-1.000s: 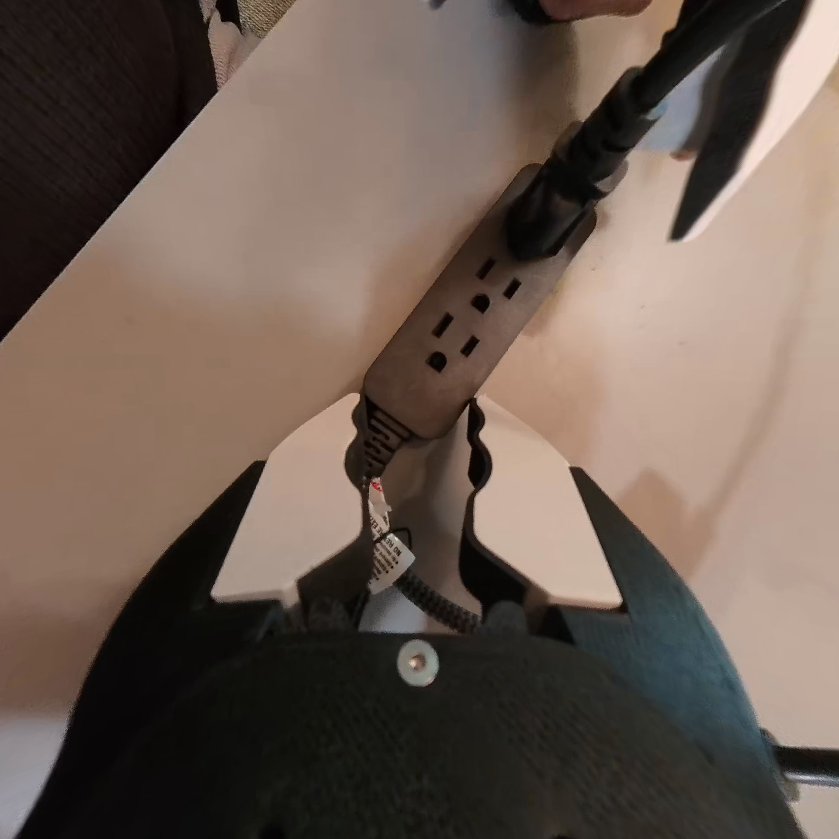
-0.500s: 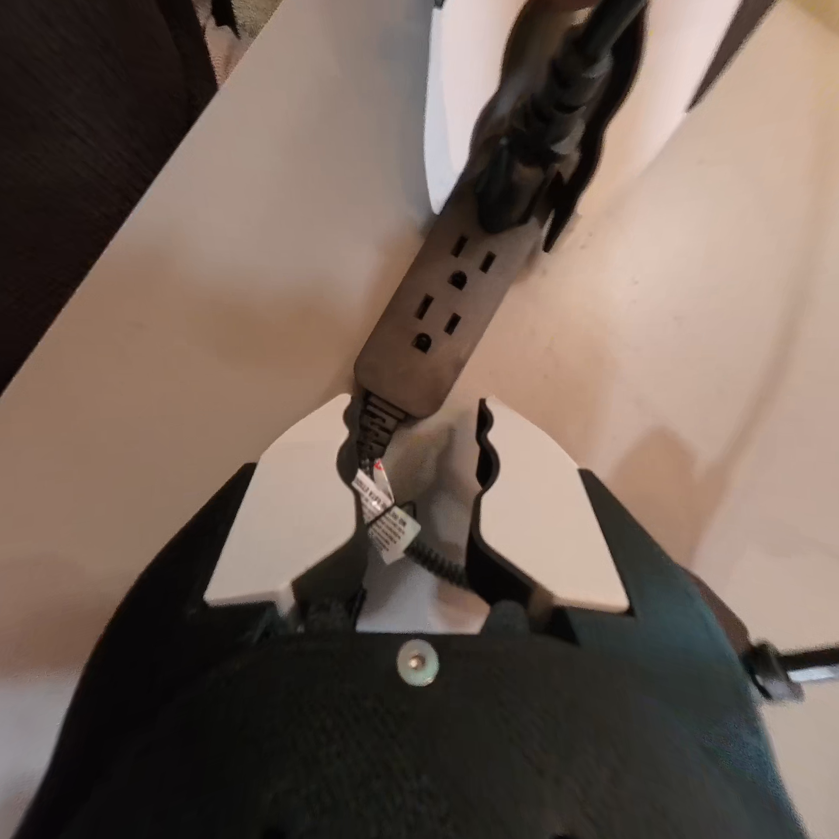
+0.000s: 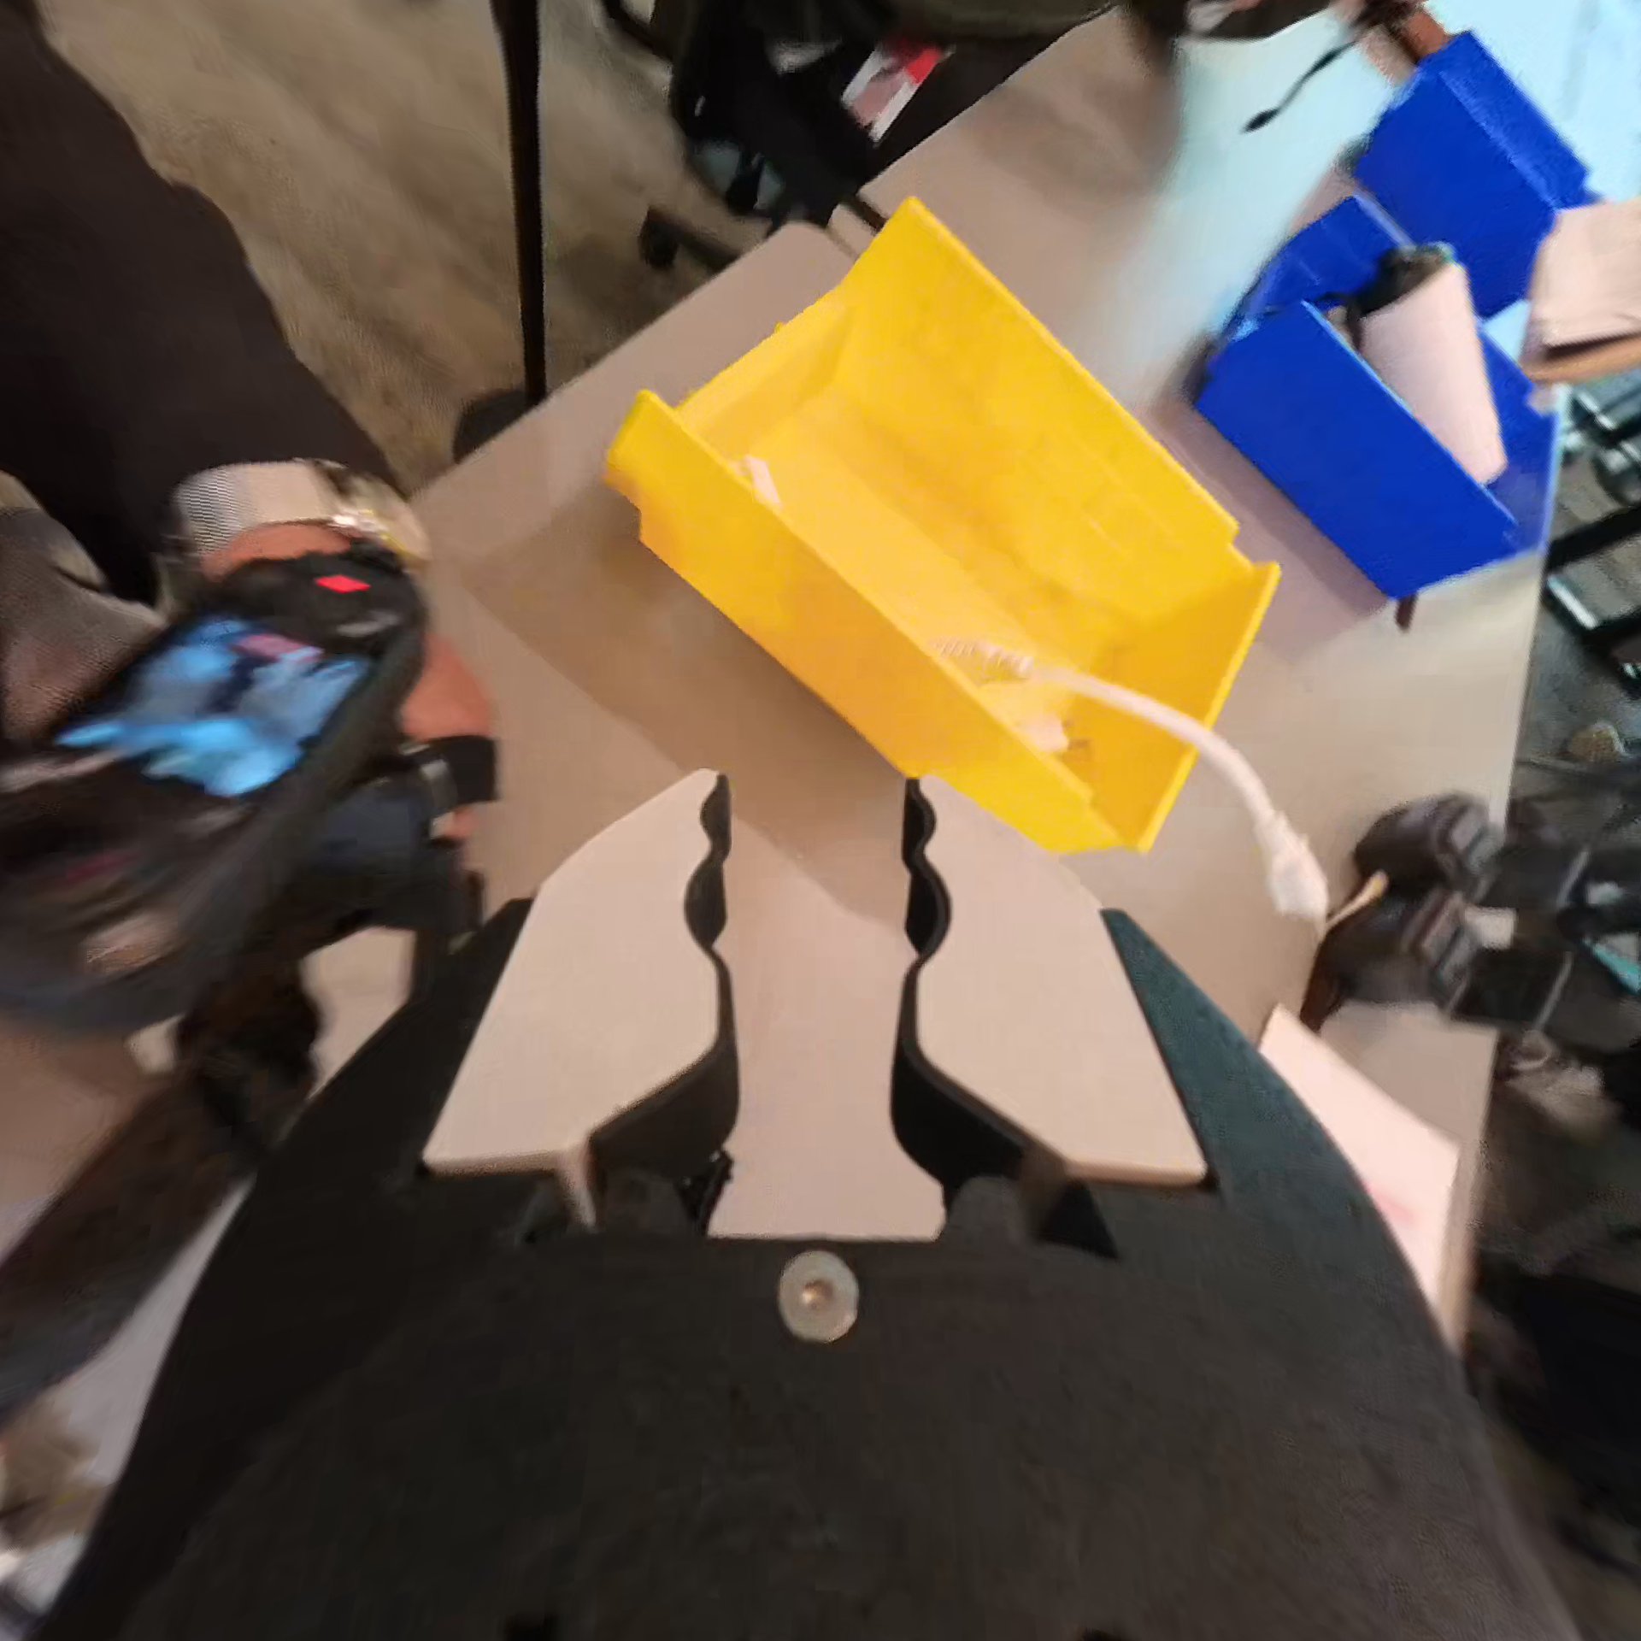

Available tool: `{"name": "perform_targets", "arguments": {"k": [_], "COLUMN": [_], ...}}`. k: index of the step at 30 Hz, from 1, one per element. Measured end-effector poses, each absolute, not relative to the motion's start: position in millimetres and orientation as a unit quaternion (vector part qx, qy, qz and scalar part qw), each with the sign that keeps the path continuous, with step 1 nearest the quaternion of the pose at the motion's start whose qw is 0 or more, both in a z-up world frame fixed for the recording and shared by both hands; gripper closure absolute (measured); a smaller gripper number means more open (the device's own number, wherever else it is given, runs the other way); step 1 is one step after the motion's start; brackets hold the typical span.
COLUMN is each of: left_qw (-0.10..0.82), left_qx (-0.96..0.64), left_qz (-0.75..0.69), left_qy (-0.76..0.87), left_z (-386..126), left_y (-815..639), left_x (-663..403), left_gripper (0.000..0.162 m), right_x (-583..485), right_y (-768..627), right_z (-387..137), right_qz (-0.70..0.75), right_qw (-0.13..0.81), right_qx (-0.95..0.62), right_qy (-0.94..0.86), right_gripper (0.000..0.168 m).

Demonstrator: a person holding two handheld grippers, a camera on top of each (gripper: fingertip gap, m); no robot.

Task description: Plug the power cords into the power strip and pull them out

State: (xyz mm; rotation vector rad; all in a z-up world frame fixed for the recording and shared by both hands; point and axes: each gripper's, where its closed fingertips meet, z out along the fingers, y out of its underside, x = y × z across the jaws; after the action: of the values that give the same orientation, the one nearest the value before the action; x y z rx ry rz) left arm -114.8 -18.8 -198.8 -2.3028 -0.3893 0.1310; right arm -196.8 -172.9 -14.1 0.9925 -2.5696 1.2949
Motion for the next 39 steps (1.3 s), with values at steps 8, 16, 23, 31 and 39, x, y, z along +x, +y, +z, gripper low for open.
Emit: {"name": "perform_targets", "arguments": {"k": [8,16,23,31,39], "left_qw": [0.364,0.352,0.347,0.345,0.359], "left_qx": [-0.915,-0.910,-0.907,-0.904,-0.879], "left_qz": [0.122,0.139,0.147,0.152,0.177], "left_qy": [-0.122,-0.171,-0.186,-0.201,-0.260], "left_z": [-203.0,-204.2,-204.6,-205.0,-195.2], "left_y": [-23.0,-49.4,-54.0,-56.4,-72.2], "left_x": [-117.1,-117.1,-117.4,-122.3,-137.4], "left_gripper": [0.110,0.111,0.108,0.105,0.098], "right_x": [-267.5,-391.1,-417.7,-421.8,-372.2], "right_y": [-320.6,-340.8,-335.1,-353.6,-286.7], "right_z": [-61.2,-57.0,-116.6,-84.1,74.8], "right_qz": [0.191,0.161,0.098,0.145,0.425], "right_qw": [0.145,0.183,0.241,0.291,0.165], "right_qx": [0.448,0.334,0.404,0.397,0.192], "right_qy": [-0.861,-0.911,-0.877,-0.858,-0.869], "right_gripper": [0.117,0.129,0.122,0.150,0.152]}}
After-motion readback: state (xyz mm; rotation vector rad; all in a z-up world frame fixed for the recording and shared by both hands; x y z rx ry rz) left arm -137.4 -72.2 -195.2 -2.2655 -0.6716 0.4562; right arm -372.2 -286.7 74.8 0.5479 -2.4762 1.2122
